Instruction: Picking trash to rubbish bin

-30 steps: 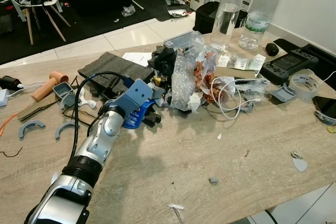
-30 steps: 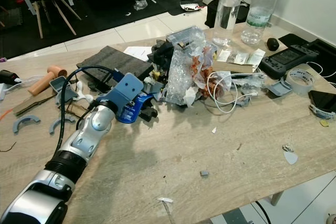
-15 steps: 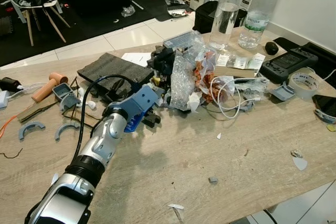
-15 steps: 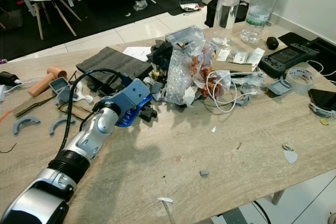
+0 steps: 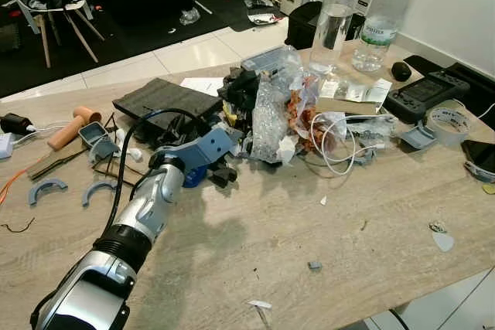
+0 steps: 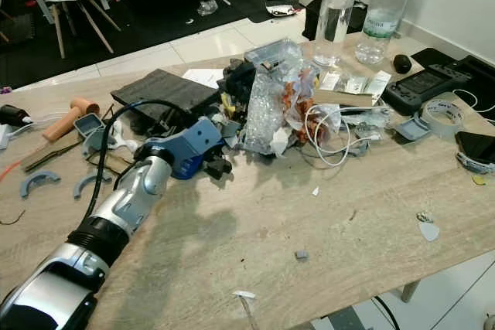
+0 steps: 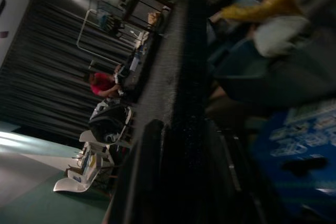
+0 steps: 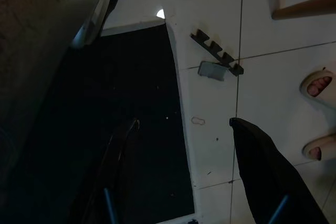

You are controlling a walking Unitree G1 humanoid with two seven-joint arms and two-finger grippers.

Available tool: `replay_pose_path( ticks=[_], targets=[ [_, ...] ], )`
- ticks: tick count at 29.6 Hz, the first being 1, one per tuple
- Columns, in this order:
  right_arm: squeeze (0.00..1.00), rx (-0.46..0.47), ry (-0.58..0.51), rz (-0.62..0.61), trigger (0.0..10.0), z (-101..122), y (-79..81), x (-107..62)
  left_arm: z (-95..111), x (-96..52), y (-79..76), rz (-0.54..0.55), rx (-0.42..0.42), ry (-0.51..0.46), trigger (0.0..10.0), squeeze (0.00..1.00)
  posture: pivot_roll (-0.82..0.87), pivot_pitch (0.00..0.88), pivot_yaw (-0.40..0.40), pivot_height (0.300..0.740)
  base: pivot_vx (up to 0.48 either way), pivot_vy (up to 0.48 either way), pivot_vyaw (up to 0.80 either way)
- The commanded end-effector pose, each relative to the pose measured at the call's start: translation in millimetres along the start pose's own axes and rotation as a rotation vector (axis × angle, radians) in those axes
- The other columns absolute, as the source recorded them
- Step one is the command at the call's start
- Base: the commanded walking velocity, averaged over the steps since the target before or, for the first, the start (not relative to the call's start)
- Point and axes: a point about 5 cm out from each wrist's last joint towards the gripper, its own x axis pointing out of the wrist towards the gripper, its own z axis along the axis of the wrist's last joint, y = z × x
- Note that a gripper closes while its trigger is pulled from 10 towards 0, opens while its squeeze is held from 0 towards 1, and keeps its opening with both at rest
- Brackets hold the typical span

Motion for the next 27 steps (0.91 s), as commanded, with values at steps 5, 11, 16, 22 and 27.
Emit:
replay_pose_path(
  ticks=[5, 11, 16, 22, 27],
  targets=[
    [0.00, 0.003, 0.001, -0.002, 10.0, -1.2, -2.1, -0.1, -3.4, -1.8, -10.4, -0.054, 0.062, 0.009, 0.0, 0.00, -0.11, 0.041, 0.047, 0.740, 0.000, 0.000, 0.00],
    [0.00, 0.006, 0.001, 0.000, 10.0, -1.4, -1.8, -0.1, -3.4, -1.8, -9.5, -0.045, 0.051, 0.009, 0.0, 0.00, -0.10, 0.045, 0.047, 0.740, 0.000, 0.000, 0.00],
    [0.00, 0.007, 0.000, 0.000, 10.0, -1.6, -1.6, -0.1, -0.9, 0.4, 7.7, 0.058, -0.147, -0.008, 0.0, 0.00, -0.10, 0.045, 0.046, 0.740, 0.000, 0.000, 0.00],
    [0.00, -0.003, -0.002, 0.001, 10.0, -1.1, -1.8, -0.1, 8.9, 1.3, 46.2, 0.228, -0.563, -0.112, 0.0, 0.00, -0.10, 0.047, 0.042, 0.740, 0.000, 0.000, 0.00],
    [0.00, -0.015, -0.005, 0.002, 10.0, -0.4, -1.8, -0.1, 22.3, -3.1, 77.9, 0.274, -0.868, -0.281, 0.7, 0.00, -0.09, 0.047, 0.039, 0.740, 0.000, 0.000, 0.00]
  ],
)
